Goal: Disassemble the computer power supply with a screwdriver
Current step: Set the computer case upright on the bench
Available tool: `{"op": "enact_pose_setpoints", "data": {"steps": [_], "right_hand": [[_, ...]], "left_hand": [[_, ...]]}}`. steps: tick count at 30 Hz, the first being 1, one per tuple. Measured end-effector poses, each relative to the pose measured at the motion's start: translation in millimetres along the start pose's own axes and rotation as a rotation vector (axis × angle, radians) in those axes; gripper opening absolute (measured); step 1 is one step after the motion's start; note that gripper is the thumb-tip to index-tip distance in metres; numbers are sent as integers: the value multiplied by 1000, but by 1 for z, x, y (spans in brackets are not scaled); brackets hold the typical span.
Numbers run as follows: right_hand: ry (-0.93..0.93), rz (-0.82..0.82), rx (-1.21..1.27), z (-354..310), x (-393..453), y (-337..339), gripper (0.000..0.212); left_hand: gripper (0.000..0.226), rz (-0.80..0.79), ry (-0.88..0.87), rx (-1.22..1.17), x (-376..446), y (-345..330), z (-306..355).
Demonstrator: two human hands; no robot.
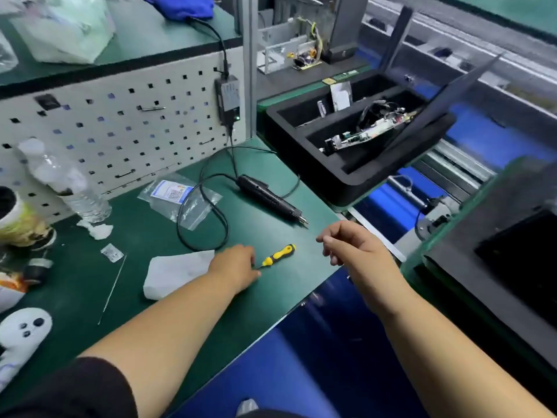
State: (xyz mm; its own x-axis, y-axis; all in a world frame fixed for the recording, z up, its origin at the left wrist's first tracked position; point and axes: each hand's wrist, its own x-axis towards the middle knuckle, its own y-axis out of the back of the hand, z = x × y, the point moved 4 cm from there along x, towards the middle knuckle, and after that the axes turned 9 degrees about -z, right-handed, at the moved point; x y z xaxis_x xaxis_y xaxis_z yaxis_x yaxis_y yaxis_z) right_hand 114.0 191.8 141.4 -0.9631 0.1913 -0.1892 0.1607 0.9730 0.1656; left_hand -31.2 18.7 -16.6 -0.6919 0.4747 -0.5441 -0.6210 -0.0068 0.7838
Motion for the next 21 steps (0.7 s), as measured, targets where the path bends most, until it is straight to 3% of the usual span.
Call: {"op": "enact_pose_setpoints", "data": {"steps": [5, 11, 16, 21], "right_hand": [[-25, 85, 44, 9, -12, 14, 14], [-36, 157, -30, 11, -27, 30, 21], [89, 225, -517, -7, -38, 58, 16], [146, 291, -980, -22, -54, 99, 34]], "left_hand": [[10, 21, -1, 58, 7, -4, 8], [3, 108, -71, -26, -3, 19, 28], [5, 241, -361, -47, -35, 67, 98], [2, 422, -735, 152, -78, 104, 199]]}}
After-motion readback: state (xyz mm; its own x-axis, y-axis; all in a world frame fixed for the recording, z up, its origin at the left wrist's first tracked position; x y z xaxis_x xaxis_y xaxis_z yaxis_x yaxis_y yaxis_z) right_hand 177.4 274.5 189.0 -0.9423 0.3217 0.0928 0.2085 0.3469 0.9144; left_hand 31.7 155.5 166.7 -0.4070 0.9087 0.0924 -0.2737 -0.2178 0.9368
